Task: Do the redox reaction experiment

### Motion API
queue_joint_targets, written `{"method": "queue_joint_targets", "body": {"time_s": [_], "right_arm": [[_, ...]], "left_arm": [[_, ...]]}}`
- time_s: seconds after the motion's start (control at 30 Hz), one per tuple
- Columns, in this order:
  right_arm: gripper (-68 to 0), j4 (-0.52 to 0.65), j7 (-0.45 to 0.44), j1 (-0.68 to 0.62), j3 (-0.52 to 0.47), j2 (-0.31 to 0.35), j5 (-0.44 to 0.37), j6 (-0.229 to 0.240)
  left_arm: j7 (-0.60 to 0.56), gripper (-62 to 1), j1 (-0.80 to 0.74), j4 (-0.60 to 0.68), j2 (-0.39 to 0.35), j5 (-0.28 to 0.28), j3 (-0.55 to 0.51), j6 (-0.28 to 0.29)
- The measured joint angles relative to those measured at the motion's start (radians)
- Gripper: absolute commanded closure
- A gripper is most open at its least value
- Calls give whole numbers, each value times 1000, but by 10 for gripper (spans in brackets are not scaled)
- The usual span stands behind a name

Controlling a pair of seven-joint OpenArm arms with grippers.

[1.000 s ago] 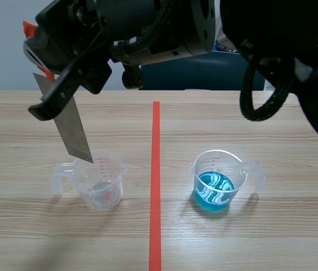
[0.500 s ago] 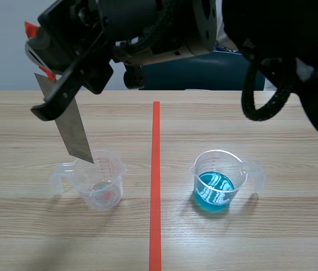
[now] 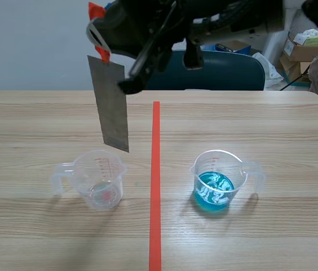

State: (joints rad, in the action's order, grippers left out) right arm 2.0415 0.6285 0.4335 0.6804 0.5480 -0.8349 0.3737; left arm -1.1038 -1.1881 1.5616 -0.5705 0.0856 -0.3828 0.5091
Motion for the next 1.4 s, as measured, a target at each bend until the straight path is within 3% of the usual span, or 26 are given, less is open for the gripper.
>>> {"method": "queue_joint_targets", "body": {"time_s": [0.4,0.63,0.87,1.0,1.13,1.4], "right_arm": [[-6,0,-66,0,-116,256,-98,30],[-6,1,-126,0,-122,434,-143,71],[-6,1,-195,0,-122,612,-229,80],[-6,1,-258,-18,-122,695,-255,122],[-6,1,-262,-75,-122,726,-251,129],[-6,1,-294,-128,-122,721,-248,132]], "left_arm": [[22,-623,0,0,0,0,0,0],[22,-623,0,0,0,0,0,0],[22,-623,0,0,0,0,0,0],[22,-623,0,0,0,0,0,0],[22,-623,0,0,0,0,0,0],[22,-623,0,0,0,0,0,0]]}}
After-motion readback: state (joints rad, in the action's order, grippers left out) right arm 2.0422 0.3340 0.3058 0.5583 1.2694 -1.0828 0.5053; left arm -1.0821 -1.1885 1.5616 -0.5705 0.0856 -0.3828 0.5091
